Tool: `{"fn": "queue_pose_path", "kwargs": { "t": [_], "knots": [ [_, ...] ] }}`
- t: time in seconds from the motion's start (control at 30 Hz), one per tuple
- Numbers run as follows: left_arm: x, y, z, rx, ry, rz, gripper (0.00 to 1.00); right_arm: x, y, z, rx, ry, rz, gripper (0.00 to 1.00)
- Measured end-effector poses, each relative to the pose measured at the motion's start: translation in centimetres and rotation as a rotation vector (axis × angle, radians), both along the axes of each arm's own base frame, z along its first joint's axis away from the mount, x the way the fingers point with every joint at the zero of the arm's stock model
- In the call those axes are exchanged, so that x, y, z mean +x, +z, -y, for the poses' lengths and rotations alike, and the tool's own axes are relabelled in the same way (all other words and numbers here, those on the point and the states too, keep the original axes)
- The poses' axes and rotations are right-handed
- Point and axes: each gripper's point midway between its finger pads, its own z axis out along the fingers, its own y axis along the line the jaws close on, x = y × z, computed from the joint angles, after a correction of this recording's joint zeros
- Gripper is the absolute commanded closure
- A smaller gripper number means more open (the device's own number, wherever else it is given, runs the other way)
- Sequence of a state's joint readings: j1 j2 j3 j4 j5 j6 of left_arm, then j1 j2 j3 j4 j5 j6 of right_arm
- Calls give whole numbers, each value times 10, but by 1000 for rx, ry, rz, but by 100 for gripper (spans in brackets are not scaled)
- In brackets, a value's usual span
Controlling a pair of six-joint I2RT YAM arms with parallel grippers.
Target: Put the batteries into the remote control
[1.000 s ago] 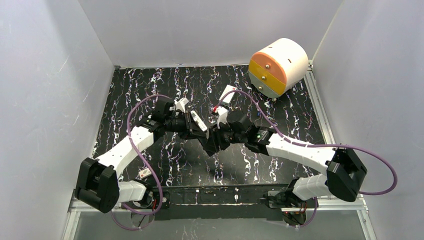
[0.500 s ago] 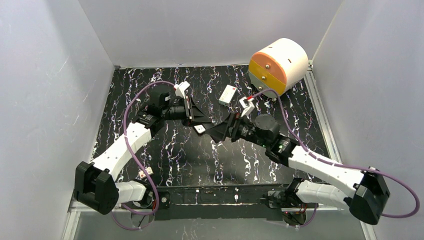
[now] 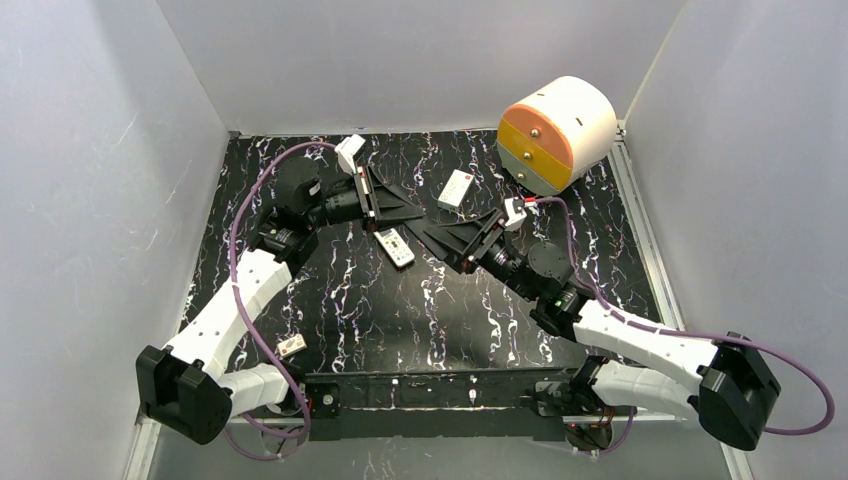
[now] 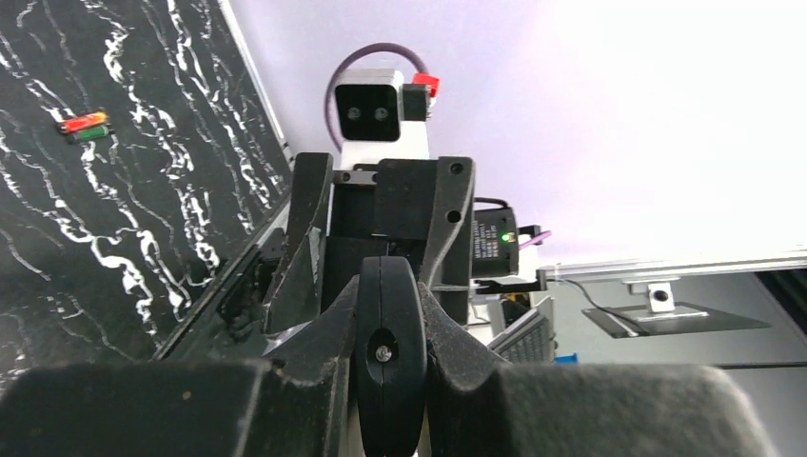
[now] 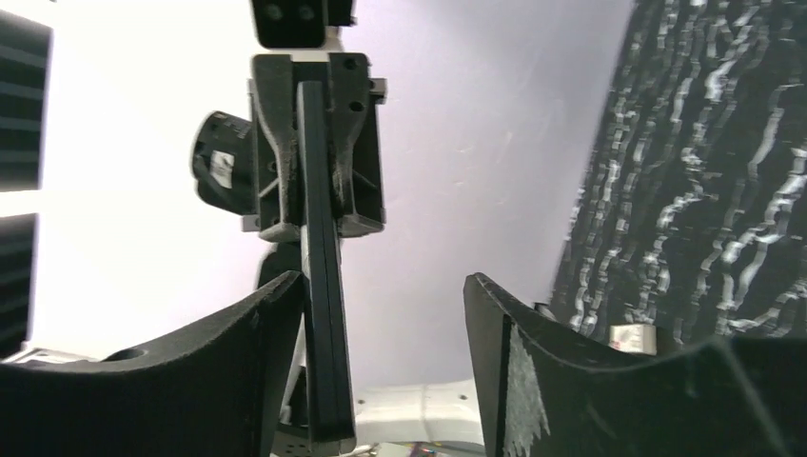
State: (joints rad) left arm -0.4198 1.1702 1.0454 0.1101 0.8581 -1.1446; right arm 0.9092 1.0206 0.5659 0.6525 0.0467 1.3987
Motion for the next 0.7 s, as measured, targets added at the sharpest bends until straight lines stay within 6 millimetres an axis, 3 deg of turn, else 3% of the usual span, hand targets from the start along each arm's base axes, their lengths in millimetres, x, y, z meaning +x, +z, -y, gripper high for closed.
{"fn": "queue_pose_path", "kwargs": {
  "t": [0.2,0.27,0.4,0.7],
  "knots": [
    [5,13,-2,-52,24,-23,100,1,24,-5,107,26,10,65],
    [6,14,-2,-59,30,-38,100,0,32,-5,133,34,32,69],
    [6,18,-3,-76,49,-68,100,-4,39,-1,169,43,81,73],
    [9,10,-6,-85,94,-109,100,-7,27,12,196,50,137,73]
  ]
}}
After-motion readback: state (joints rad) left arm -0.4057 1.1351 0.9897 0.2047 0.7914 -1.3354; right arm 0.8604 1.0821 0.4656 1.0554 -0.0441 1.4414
